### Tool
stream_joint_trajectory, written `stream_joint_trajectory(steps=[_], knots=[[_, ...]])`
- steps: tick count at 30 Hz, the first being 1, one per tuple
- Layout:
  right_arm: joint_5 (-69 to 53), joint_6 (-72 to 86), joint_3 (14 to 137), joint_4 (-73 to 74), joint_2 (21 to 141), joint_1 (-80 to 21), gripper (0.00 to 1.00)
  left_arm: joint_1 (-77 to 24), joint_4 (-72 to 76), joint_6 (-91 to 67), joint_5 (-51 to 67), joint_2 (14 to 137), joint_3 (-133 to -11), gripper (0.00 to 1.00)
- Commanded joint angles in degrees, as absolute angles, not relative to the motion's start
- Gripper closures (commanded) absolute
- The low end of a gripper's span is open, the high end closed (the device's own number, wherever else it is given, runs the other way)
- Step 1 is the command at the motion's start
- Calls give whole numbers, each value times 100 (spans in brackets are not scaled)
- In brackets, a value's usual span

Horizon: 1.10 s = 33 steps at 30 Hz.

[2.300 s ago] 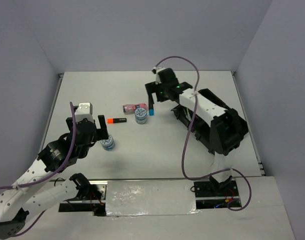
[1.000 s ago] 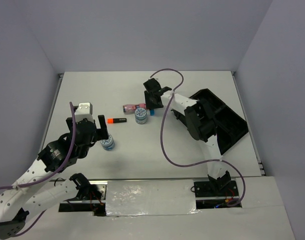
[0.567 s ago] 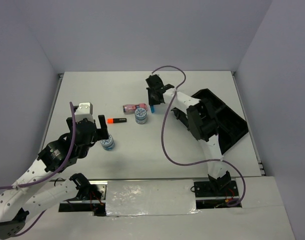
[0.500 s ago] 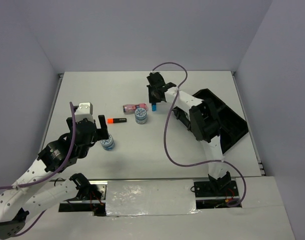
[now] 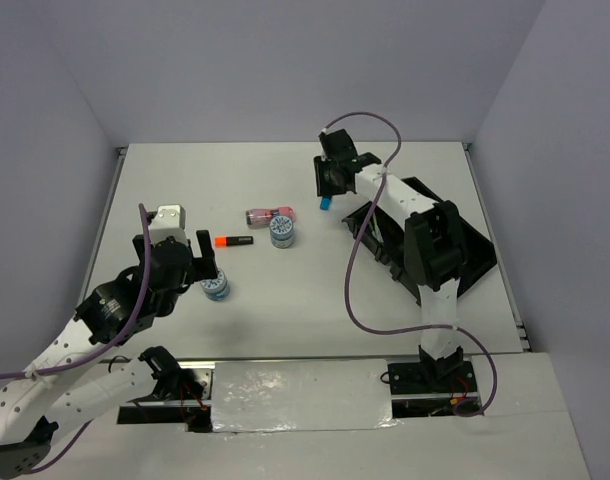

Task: Sort the stationery into containers
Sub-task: Pick up the pen from the center of the board.

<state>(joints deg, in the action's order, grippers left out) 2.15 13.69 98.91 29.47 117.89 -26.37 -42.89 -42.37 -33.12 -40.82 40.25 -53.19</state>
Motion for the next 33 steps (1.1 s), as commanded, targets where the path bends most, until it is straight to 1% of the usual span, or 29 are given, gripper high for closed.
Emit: stream_joint_trajectory(steps=[1, 4, 6, 7, 11, 15, 20, 29, 33], knots=[[948, 1484, 10685, 3566, 12319, -2471, 60, -4263, -4069, -3226, -4069, 3990, -5388, 1], [1002, 1608, 10959, 3682, 12699, -2408, 57, -4263, -4078, -3226, -4078, 4034, -5396, 1], [1133, 1704, 10995, 3630, 12788, -2408, 49, -4263, -4078, -3217, -4069, 4034, -5397, 0], [1212, 1757, 10943, 3578, 12814, -2417, 48, -4263, -4052, -3217, -4052, 4025, -5388, 1], [1371, 1942, 10933, 3419, 12884, -2417, 48, -4271, -4052, -3190, -4025, 4034, -5396, 1], [1319, 2030, 11275, 3533, 13148, -2417, 48, -4263, -4043, -3182, -4017, 4052, -5388, 1], [1336, 2206, 11417, 3559, 13254, -2417, 47, -4254, -4025, -3173, -3999, 4043, -5388, 1], [1503, 2382, 12865, 4419, 14176, -2417, 49, -4254, -4025, -3155, -3982, 4052, -5388, 1], [1626, 2426, 12833, 4597, 14318, -2417, 52, -4254, -4008, -3138, -3964, 4034, -5379, 1]])
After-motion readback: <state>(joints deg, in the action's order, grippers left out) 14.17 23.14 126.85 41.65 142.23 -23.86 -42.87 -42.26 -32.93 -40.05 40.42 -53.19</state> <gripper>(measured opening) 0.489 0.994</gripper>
